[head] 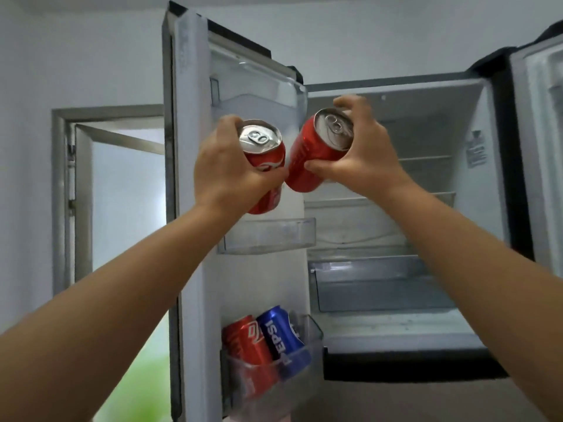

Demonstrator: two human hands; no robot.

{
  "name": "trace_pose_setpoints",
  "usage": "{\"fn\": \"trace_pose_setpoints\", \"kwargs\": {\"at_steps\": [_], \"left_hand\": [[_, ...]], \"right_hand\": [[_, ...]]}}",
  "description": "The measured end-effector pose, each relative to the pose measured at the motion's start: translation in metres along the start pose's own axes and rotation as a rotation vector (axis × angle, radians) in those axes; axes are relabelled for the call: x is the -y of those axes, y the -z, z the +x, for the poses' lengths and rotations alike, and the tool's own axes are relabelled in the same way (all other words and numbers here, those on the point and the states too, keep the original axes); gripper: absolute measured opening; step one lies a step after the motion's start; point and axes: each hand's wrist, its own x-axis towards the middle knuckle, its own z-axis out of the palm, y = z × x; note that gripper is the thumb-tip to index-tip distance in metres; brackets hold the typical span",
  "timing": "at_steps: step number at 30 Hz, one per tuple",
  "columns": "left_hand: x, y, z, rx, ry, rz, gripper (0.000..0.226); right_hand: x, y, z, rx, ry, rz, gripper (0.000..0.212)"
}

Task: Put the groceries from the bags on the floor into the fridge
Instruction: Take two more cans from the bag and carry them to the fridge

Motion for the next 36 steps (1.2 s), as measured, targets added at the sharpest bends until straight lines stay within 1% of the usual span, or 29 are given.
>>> {"fn": "trace_pose_setpoints", "kwargs": {"at_steps": [4,8,10,14,16,19,21,23,24,26,27,29,31,36], "left_hand": [[0.013,-0.030,0.026,0.029,0.107,0.088,0.069],[0.023,-0.051,0.029,0.098,0.256,0.145,0.070],[0.027,-0.058,0.028,0.124,0.298,0.197,0.071],[0.037,-0.069,0.029,0.192,0.377,0.330,0.064],[0.040,-0.072,0.031,0.246,0.435,0.396,0.057],[0.042,-0.076,0.038,0.320,0.501,0.418,0.050],[0.045,-0.080,0.045,0.370,0.569,0.417,0.056],[0.047,-0.082,0.048,0.391,0.607,0.458,0.062],[0.047,-0.083,0.048,0.392,0.613,0.487,0.061],[0.047,-0.086,0.045,0.375,0.597,0.540,0.051],[0.044,-0.087,0.041,0.373,0.596,0.568,0.048],[0.043,-0.087,0.037,0.393,0.586,0.637,0.050],[0.044,-0.086,0.037,0.432,0.585,0.658,0.052],[0.037,-0.082,0.030,0.453,0.584,0.692,0.055]], "right_hand": [[-0.026,-0.028,0.025,0.014,-0.087,0.127,0.077],[-0.057,-0.055,0.035,0.092,-0.173,0.212,0.073],[-0.070,-0.067,0.037,0.155,-0.200,0.248,0.065],[-0.089,-0.093,0.043,0.322,-0.286,0.357,0.045],[-0.097,-0.105,0.046,0.400,-0.327,0.357,0.033],[-0.101,-0.116,0.051,0.497,-0.327,0.297,0.028],[-0.103,-0.123,0.057,0.550,-0.287,0.186,0.031],[-0.103,-0.130,0.061,0.586,-0.238,0.022,0.047],[-0.103,-0.133,0.061,0.594,-0.219,-0.045,0.053],[-0.104,-0.136,0.059,0.587,-0.182,-0.114,0.054],[-0.105,-0.136,0.057,0.586,-0.175,-0.120,0.052],[-0.106,-0.138,0.055,0.610,-0.174,-0.096,0.049],[-0.107,-0.139,0.053,0.631,-0.180,-0.082,0.047],[-0.108,-0.131,0.044,0.637,-0.138,-0.066,0.046]]}}
